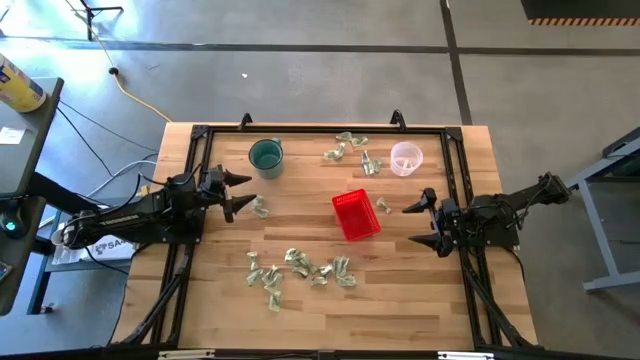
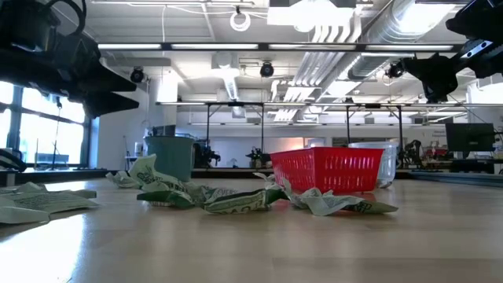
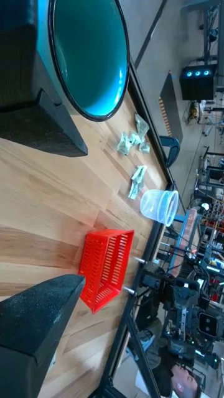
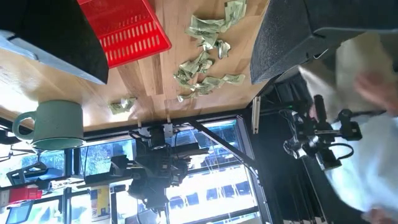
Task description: Pick and place items into bin
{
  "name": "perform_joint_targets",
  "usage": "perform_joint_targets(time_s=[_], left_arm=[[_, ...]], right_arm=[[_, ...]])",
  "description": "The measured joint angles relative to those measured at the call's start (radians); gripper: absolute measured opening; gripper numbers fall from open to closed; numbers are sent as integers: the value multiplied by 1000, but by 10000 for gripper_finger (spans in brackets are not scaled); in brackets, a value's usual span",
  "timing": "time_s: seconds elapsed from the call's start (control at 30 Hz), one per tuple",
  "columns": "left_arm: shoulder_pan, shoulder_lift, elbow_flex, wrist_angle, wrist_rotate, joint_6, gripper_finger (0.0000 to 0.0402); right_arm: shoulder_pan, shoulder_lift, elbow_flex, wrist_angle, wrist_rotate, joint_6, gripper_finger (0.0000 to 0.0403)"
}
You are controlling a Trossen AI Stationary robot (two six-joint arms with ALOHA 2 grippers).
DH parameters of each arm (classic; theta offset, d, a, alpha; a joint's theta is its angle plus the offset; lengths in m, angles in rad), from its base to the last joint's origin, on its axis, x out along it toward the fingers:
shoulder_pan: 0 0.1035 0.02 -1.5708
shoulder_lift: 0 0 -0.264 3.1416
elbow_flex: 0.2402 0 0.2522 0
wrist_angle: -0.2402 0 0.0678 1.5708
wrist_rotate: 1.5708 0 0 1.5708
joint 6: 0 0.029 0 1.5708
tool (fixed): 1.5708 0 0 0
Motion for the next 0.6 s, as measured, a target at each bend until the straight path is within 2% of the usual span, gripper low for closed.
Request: perform_joint_targets(time_s=[0.4, 0.6], left_arm=[[0, 0, 0, 1, -1, 3, 358], [0, 0, -1, 18, -104, 92, 358]], right_arm=[[0, 0, 0, 0, 0, 0, 380], [0, 0, 0, 0, 0, 0, 380]])
